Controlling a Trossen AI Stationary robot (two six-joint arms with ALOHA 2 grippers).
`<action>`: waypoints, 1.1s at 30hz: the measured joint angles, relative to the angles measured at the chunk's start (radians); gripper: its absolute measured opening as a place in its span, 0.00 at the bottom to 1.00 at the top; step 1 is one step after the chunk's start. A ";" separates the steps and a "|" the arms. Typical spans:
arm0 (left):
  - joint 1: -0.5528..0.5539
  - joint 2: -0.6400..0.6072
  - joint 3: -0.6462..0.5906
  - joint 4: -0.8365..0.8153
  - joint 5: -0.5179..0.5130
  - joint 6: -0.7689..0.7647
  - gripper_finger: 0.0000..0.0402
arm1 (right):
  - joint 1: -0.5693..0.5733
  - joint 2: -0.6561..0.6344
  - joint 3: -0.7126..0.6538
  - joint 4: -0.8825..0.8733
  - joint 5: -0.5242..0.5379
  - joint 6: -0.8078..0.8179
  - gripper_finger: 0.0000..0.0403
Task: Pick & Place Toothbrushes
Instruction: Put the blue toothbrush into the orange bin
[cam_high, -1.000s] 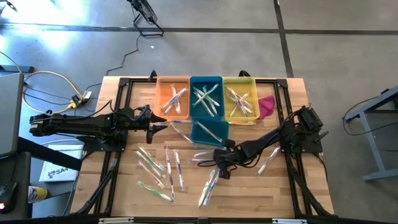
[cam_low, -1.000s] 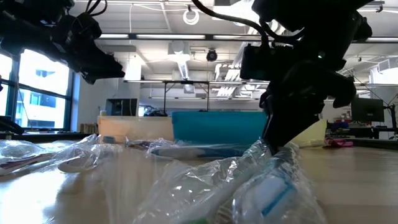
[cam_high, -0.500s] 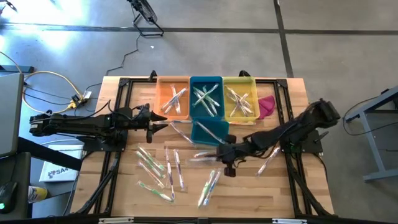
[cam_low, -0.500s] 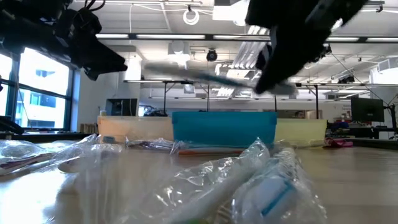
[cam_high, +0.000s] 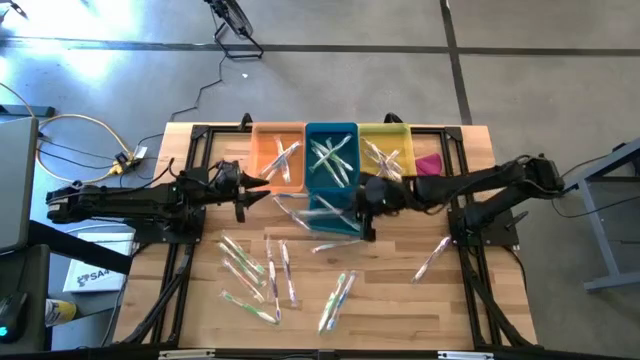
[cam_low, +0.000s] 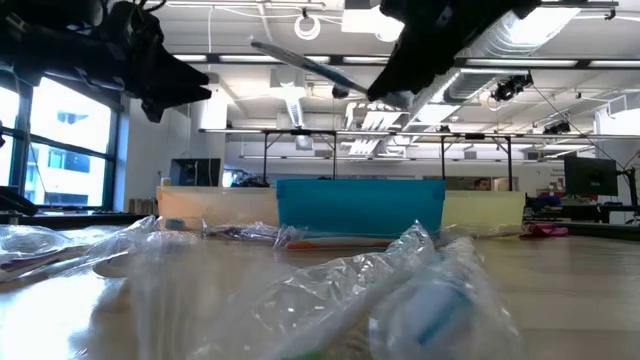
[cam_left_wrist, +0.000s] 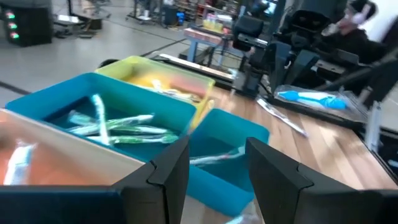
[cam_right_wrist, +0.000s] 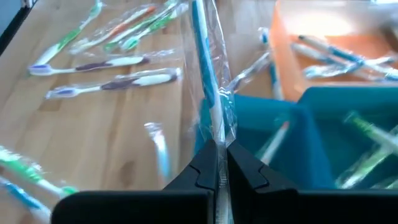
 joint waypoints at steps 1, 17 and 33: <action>0.020 0.000 0.000 0.000 0.006 -0.004 0.38 | -0.025 0.005 0.000 0.020 -0.025 -0.024 0.01; 0.285 0.000 0.000 0.000 0.165 -0.093 0.38 | -0.348 0.108 0.001 0.265 -0.292 -0.228 0.01; 0.281 0.007 0.000 0.191 0.172 -0.062 0.38 | -0.379 0.274 0.002 0.813 -0.265 -0.203 0.01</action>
